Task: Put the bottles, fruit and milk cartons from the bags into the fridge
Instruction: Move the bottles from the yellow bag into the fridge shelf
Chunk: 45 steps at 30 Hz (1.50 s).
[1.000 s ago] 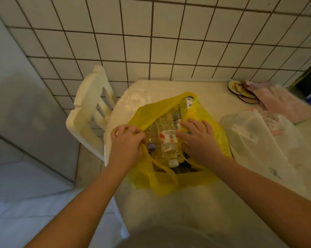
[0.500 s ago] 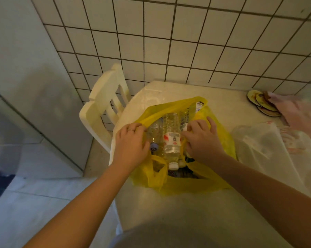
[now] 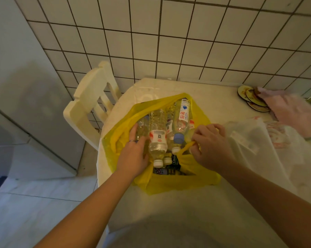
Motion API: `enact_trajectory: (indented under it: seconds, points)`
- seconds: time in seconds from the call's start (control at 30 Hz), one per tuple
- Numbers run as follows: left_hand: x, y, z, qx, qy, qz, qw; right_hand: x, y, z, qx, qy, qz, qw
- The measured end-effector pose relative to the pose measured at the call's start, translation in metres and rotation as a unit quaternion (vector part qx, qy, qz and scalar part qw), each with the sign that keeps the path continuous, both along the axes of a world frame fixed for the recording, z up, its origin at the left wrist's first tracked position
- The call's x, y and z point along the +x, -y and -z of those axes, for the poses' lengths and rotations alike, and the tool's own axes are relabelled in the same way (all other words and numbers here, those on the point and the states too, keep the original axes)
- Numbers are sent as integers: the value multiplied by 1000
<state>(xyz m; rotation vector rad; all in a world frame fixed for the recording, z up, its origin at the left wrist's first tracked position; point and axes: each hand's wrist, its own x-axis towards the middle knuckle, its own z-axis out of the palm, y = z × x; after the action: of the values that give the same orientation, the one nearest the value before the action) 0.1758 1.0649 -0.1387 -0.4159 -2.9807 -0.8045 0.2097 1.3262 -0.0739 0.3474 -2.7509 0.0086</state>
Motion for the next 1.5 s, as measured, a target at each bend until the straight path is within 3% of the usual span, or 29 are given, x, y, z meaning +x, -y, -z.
enact_trajectory:
  seconds: [0.23, 0.37, 0.5, 0.67, 0.9, 1.07, 1.23, 1.33, 1.5]
  points:
    - [1, -9, -1, 6, -13, -20, 1000, 3, -5, 5, -42, 39, 52, 997]
    - [5, -14, 1, -123, -61, -55, 989, -6, 0, 7, 17, 44, 21, 999]
    - [4, -19, 7, -192, -153, 61, 968, -24, 5, 2, 60, 63, -25, 996]
    - [2, -19, 8, -220, -175, 146, 949, -51, 11, -5, 143, 157, -57, 976]
    - [-4, -10, 10, -244, -213, 237, 916, -67, 11, -1, 181, 124, -147, 964]
    - [-6, -7, 3, -150, -194, 248, 937, -66, -3, -3, 68, 20, -202, 977]
    - [-10, -11, -38, 72, -97, 216, 969, -50, -3, -24, -94, -30, -195, 976]
    - [-13, -11, -69, 209, -59, 169, 961, -37, 0, -39, -197, -18, -168, 966]
    - [-3, -5, -118, 339, -11, 107, 935, -18, 4, -81, -326, -54, -154, 931]
